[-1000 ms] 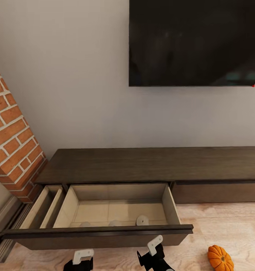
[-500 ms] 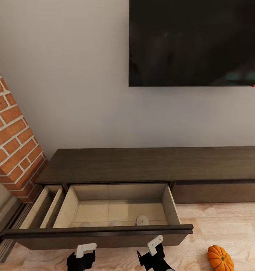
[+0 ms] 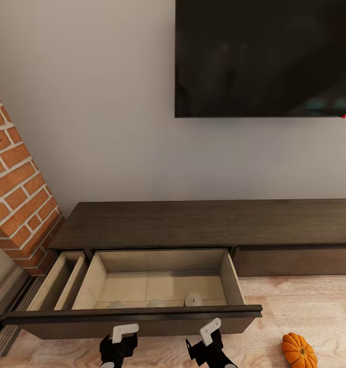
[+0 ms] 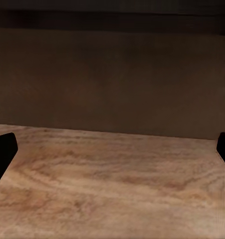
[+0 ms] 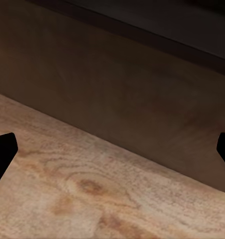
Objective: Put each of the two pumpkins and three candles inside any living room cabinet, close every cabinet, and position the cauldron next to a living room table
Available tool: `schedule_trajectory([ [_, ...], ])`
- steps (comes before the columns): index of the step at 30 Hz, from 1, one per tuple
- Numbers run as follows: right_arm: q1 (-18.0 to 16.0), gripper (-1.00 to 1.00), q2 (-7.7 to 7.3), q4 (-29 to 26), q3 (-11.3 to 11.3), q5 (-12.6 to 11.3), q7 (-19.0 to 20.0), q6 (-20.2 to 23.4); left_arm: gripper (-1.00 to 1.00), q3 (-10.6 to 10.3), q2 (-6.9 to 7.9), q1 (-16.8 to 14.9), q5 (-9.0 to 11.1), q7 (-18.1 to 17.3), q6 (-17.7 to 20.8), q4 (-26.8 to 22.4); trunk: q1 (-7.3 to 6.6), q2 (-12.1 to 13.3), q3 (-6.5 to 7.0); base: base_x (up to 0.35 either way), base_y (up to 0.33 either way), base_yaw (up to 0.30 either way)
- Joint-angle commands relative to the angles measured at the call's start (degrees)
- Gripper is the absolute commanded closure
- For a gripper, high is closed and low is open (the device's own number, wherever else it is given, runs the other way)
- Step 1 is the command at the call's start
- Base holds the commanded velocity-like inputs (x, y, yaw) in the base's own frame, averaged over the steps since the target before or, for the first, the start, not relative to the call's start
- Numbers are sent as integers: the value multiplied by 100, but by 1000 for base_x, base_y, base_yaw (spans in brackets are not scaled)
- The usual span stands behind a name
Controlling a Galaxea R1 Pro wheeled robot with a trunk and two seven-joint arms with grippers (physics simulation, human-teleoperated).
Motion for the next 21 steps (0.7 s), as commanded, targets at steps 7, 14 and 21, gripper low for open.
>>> schedule_trajectory([
  [7,0,-100,7,-16,-1,0,0,-6,-100,-2,-9,-16,1,-4,0,1,0,0,12,0,0,-49],
  [14,0,-100,-7,-37,-133,-80,0,-21,-100,-3,-12,-31,-1,-4,-14,-4,0,0,21,0,0,-40],
  [21,0,-100,0,-39,-555,-142,0,-34,-100,-4,-13,-31,0,-4,-17,-6,0,0,22,0,0,-1],
])
